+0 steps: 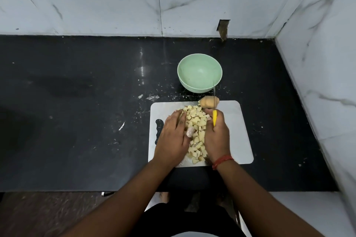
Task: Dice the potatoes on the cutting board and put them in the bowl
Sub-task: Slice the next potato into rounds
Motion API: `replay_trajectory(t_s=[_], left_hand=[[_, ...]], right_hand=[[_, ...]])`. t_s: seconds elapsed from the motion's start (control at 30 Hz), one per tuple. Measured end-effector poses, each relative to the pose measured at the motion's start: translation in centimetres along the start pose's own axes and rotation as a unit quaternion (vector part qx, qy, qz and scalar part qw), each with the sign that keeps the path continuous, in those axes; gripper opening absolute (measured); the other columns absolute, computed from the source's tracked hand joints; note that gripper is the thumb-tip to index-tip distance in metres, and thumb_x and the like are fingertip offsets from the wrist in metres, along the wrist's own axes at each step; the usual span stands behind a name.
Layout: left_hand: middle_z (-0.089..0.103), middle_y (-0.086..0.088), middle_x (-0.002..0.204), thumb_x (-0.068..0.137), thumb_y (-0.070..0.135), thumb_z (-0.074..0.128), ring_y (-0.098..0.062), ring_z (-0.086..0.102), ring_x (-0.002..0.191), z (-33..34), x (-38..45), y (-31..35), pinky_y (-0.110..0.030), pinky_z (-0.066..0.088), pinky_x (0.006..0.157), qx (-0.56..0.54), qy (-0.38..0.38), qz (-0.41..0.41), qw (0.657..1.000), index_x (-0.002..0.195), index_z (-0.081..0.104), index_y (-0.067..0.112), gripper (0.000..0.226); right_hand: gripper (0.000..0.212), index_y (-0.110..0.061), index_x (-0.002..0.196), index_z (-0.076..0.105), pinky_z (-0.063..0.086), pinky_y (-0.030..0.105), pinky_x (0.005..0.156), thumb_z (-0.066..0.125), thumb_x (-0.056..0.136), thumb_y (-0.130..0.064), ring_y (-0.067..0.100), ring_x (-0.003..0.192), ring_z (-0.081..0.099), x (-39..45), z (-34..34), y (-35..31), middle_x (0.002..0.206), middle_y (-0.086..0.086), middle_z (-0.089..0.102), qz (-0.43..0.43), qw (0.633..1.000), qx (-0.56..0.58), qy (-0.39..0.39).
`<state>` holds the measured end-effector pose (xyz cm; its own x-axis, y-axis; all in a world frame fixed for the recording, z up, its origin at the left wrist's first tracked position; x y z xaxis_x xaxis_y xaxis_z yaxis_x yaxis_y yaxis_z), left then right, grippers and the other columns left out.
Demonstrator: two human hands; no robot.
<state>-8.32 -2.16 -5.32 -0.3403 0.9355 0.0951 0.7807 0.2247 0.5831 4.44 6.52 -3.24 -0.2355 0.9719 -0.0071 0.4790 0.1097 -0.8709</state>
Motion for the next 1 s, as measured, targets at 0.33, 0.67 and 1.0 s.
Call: replay_trajectory(t_s=[0.33,0.67,1.0], left_hand=[[0.039,-0.011,0.157,0.107,0.044,0.031,-0.023,0.029,0.146,-1.1,0.1,0.6,-0.050,0.020,0.125,0.022,0.036,0.015,0.999,0.148,0.048,0.009,0.057],[0.053,-0.014,0.147,0.107,0.045,0.028,-0.032,0.039,0.145,1.7,-2.3,5.0,-0.060,0.019,0.122,0.180,-0.013,0.228,0.957,0.122,0.072,0.014,0.056],[0.054,-0.009,0.146,0.108,0.052,0.026,-0.031,0.037,0.146,2.8,-1.7,6.5,-0.053,0.010,0.126,0.182,-0.037,0.239,0.953,0.133,0.067,0.017,0.060]], right_hand=[[0.020,-0.032,0.105,0.058,0.055,0.039,0.090,0.045,0.102,-0.017,-0.001,0.102,0.063,-0.3,-2.7,1.7,0.106,-0.017,0.068,0.042,0.996,0.081,0.020],[0.017,-0.014,0.102,0.063,0.042,0.027,0.086,0.055,0.092,-0.002,0.016,0.100,0.049,-0.7,-3.6,0.4,0.101,-0.003,0.057,-0.157,0.977,-0.124,-0.076],[0.021,-0.016,0.102,0.066,0.038,0.022,0.083,0.058,0.088,-0.001,0.014,0.098,0.049,0.1,-5.2,1.6,0.100,-0.003,0.060,-0.149,0.975,-0.139,-0.088]])
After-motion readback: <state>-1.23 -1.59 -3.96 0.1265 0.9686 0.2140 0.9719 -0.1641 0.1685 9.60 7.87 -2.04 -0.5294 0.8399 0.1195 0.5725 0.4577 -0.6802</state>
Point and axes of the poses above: each hand's wrist, its own x-axis towards the middle knuckle, its own z-axis out of the palm, y = z × x, the point moved 7 cm from there along x, towards the middle knuckle
